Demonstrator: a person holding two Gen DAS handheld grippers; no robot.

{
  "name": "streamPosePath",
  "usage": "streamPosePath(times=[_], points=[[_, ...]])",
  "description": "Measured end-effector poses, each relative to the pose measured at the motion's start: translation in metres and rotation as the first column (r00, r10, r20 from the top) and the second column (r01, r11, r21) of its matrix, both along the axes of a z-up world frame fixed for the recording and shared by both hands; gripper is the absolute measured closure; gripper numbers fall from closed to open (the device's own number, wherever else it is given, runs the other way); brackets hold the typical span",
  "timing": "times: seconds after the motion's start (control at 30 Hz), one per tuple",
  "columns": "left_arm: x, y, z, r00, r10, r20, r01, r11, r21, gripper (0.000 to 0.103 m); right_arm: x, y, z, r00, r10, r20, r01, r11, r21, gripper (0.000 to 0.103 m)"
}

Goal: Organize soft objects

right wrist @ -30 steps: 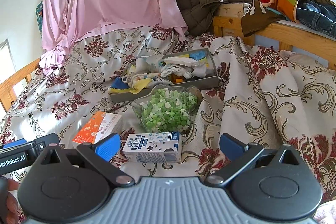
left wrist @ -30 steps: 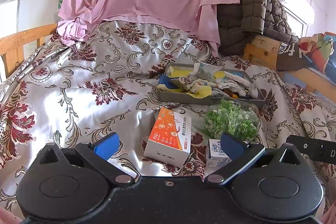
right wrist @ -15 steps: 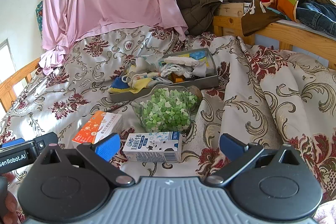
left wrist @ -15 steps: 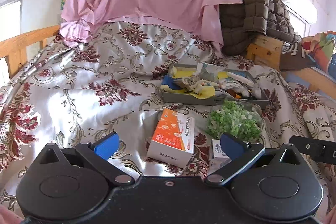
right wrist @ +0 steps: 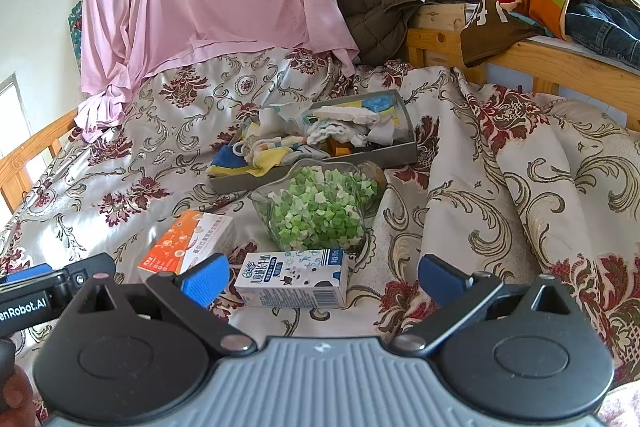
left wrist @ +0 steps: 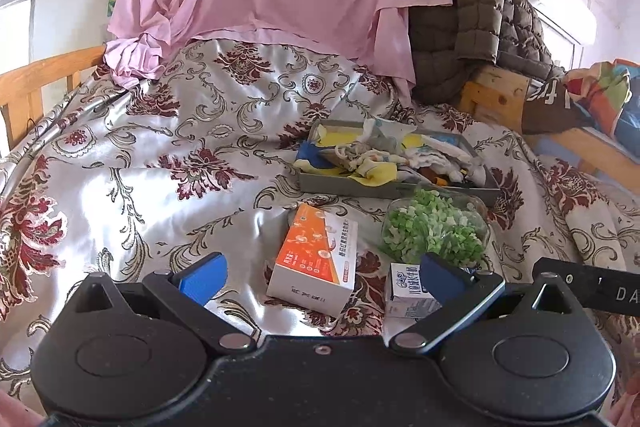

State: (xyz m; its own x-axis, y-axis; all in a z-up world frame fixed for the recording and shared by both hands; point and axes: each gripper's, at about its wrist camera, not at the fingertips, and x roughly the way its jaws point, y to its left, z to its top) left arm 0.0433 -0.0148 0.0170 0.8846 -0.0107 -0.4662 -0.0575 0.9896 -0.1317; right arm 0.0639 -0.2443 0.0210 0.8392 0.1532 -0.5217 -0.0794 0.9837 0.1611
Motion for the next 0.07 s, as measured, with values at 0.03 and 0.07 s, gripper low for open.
streamPosePath(times=[0.03,0.07], points=[[0.0002,0.0003,-0.0003,1.000,0.002,-0.002,-0.002,1.000,-0.001,0.001,0.0001,0.0003,-0.0008,1.000,0.000,0.000,0.000,1.000,0.000,0.000],[0.0005,0.0005,-0.0008,1.000,0.004,-0.005,-0.005,1.000,-0.003,0.001,0.0001,0.0004,-0.0008,1.000,0.000,-0.001,0.000,1.000,0.000,0.000]])
